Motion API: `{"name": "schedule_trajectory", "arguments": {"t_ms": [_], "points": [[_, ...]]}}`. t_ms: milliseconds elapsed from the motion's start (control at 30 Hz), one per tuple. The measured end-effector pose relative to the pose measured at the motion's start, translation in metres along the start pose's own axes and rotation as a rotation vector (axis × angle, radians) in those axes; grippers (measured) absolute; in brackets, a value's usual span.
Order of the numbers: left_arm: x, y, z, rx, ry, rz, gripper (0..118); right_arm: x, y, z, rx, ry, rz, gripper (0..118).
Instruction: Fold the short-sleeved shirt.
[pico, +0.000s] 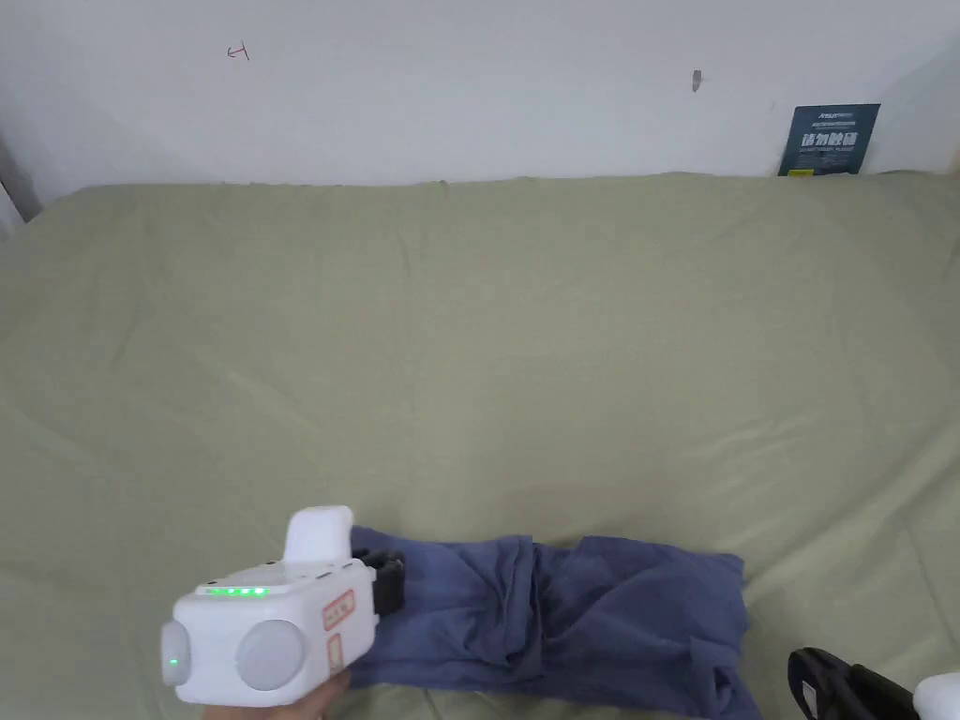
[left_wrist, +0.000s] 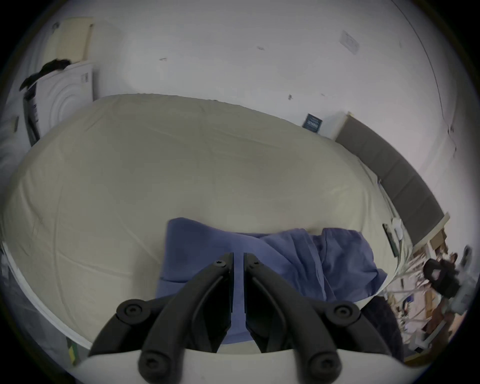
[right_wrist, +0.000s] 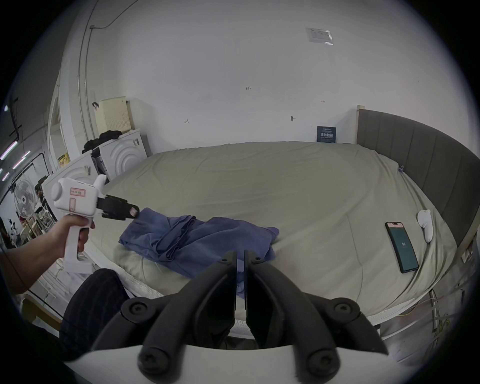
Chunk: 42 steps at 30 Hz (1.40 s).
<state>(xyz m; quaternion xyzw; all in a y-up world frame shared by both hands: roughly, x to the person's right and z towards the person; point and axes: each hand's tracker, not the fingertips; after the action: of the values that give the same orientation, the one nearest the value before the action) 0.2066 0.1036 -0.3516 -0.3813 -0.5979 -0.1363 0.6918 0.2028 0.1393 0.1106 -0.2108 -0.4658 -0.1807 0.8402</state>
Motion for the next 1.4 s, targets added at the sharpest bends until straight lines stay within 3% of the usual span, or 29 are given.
{"name": "schedule_trajectory", "arguments": {"t_ms": [33, 67, 167, 200, 233, 367, 500, 567, 600, 633, 700, 733, 767, 800, 867, 900, 933, 1133, 1233, 1333, 1400], "points": [[-0.008, 0.001, 0.003, 0.003, -0.038, 0.040, 11, 0.000, 0.000, -0.001, -0.003, 0.002, -0.002, 7], [-0.013, 0.001, 0.004, -0.006, -0.082, 0.062, 28, -0.001, 0.000, -0.002, -0.004, 0.004, -0.006, 7], [-0.030, 0.003, 0.002, -0.056, -0.169, 0.064, 64, -0.001, 0.000, -0.005, -0.013, 0.017, -0.015, 7], [-0.044, 0.003, 0.002, -0.062, -0.204, 0.118, 93, -0.003, 0.001, -0.005, -0.016, 0.015, -0.009, 7], [-0.058, 0.002, -0.001, -0.056, -0.247, 0.182, 104, -0.003, 0.001, -0.004, -0.016, 0.014, -0.001, 7], [-0.131, -0.004, -0.008, 0.019, -0.336, 0.513, 110, -0.002, -0.001, 0.000, -0.024, 0.014, 0.022, 7], [-0.174, -0.029, -0.052, -0.165, -0.490, 0.725, 109, 0.003, -0.003, -0.003, -0.057, 0.010, 0.013, 7], [-0.172, -0.050, -0.079, -0.293, -0.619, 0.763, 109, 0.003, -0.003, -0.001, -0.061, 0.012, 0.013, 7], [-0.164, -0.053, -0.086, -0.246, -0.756, 0.768, 108, 0.002, -0.003, 0.000, -0.061, 0.009, 0.020, 7], [-0.148, -0.053, -0.090, -0.230, -0.804, 0.769, 108, 0.001, -0.003, 0.000, -0.063, 0.009, 0.025, 7], [-0.129, -0.051, -0.101, -0.267, -0.766, 0.730, 106, 0.001, -0.004, 0.001, -0.075, 0.009, 0.028, 7], [-0.122, -0.048, -0.104, -0.261, -0.757, 0.680, 88, 0.000, -0.005, 0.000, -0.082, 0.005, 0.028, 7], [-0.117, -0.046, -0.105, -0.266, -0.732, 0.658, 42, 0.000, -0.006, -0.002, -0.089, 0.002, 0.026, 7], [-0.115, -0.047, -0.107, -0.292, -0.650, 0.694, 11, -0.001, -0.007, -0.002, -0.095, -0.002, 0.024, 7], [-0.111, -0.059, -0.112, -0.389, -0.422, 0.672, 10, -0.001, -0.008, -0.001, -0.097, 0.001, 0.015, 7], [-0.109, -0.057, -0.106, -0.312, -0.559, 0.685, 10, -0.001, -0.008, -0.001, -0.100, 0.007, 0.012, 7], [-0.106, -0.053, -0.101, -0.279, -0.554, 0.717, 10, -0.002, -0.009, -0.001, -0.109, 0.015, 0.011, 7], [-0.110, -0.029, -0.049, -0.137, -0.303, 0.579, 10, -0.003, -0.009, -0.003, -0.119, 0.020, 0.035, 7], [-0.118, -0.008, -0.015, -0.076, -0.080, 0.422, 10, -0.004, -0.008, -0.003, -0.110, 0.027, 0.036, 7], [-0.110, 0.007, 0.002, -0.063, -0.063, 0.364, 10, -0.006, -0.008, -0.005, -0.105, 0.039, 0.036, 7], [-0.073, 0.020, 0.013, -0.050, -0.017, 0.164, 11, -0.008, -0.008, -0.009, -0.107, 0.047, 0.041, 7]]}}
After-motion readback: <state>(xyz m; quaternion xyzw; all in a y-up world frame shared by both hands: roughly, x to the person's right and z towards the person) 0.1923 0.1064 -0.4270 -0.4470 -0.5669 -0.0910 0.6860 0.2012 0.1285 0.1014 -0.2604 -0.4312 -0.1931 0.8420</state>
